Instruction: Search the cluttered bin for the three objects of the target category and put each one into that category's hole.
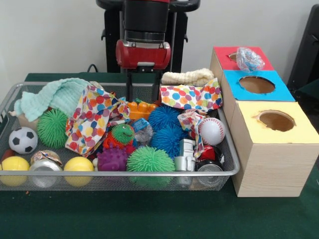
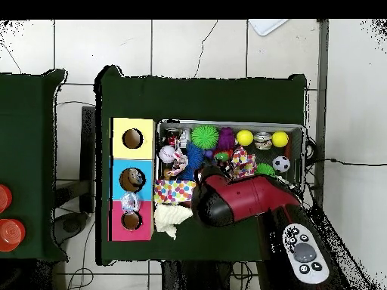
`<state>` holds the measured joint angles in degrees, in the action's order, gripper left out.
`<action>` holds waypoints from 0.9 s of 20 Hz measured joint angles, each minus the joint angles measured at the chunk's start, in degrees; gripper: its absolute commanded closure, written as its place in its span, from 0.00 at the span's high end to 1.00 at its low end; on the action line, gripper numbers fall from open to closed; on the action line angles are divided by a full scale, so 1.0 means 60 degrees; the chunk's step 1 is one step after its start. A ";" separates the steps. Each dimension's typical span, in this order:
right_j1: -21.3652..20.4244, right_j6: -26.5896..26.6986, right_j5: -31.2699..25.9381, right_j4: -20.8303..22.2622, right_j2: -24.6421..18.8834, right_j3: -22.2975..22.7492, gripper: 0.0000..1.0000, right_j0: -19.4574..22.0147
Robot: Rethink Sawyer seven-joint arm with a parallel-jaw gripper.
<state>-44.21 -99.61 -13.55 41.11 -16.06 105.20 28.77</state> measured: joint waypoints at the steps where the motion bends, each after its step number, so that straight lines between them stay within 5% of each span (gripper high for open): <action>1: 0.0077 0.0000 0.0004 0.0020 0.0085 -0.0058 1.00 -0.0027; 18: 0.1082 0.0000 0.0998 0.0118 0.1101 -0.0747 1.00 -0.0347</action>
<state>-37.72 -99.61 -7.56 41.81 -9.45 100.71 26.68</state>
